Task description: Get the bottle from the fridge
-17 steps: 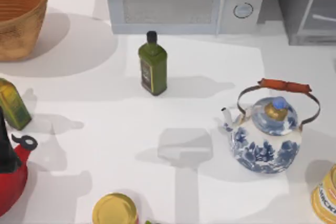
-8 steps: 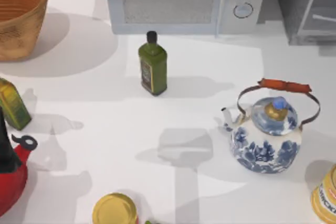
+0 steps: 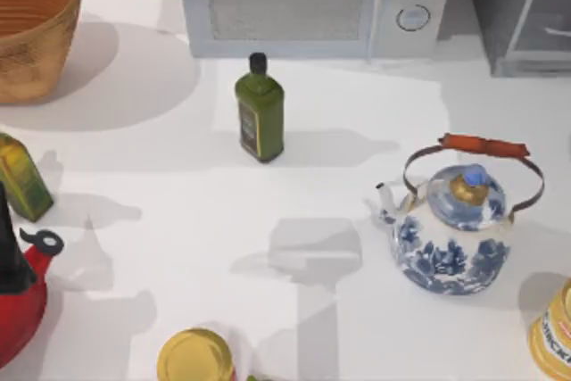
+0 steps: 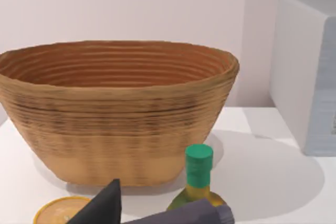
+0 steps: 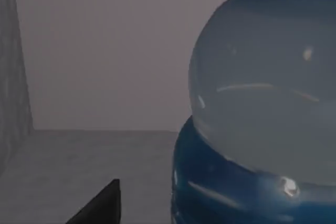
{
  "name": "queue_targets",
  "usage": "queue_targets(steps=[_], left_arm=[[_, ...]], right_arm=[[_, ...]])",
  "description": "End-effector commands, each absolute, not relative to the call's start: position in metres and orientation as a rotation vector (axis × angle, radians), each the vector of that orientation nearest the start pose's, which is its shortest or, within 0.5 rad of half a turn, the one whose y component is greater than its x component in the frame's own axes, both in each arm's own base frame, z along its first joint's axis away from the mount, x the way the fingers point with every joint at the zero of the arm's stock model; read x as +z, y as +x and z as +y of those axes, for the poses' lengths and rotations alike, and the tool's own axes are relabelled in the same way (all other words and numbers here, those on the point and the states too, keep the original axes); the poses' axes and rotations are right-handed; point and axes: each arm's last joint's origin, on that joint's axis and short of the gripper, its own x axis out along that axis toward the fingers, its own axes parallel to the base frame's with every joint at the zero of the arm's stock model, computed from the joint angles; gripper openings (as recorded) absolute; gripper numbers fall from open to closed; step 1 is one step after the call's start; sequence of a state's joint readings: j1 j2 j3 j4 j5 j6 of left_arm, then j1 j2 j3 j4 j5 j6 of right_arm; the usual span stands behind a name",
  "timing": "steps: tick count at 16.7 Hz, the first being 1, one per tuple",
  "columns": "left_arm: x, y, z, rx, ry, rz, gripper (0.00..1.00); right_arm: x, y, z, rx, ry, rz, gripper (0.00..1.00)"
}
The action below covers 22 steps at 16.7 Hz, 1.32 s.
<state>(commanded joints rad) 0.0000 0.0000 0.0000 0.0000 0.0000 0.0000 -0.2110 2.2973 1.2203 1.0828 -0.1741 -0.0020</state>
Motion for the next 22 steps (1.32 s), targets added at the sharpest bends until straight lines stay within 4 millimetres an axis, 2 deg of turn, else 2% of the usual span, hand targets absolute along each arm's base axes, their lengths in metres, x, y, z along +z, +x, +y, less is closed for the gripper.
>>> queue_targets(steps=[2, 6, 19, 22], left_arm=[[0.1600, 0.1057, -0.0012, 0.000, 0.000, 0.000, 1.00], [0.1600, 0.1057, -0.0012, 0.000, 0.000, 0.000, 1.00], [0.1600, 0.1057, -0.0012, 0.000, 0.000, 0.000, 1.00], [0.1600, 0.1057, -0.0012, 0.000, 0.000, 0.000, 1.00]], right_arm=[[0.1090, 0.4678, -0.0870, -0.010, -0.014, 0.003, 1.00], [0.1089, 0.4686, -0.0868, -0.010, -0.013, 0.004, 1.00], [0.1089, 0.4686, -0.0868, -0.010, -0.013, 0.004, 0.02], [0.1089, 0.4686, -0.0868, -0.010, -0.013, 0.004, 0.00]])
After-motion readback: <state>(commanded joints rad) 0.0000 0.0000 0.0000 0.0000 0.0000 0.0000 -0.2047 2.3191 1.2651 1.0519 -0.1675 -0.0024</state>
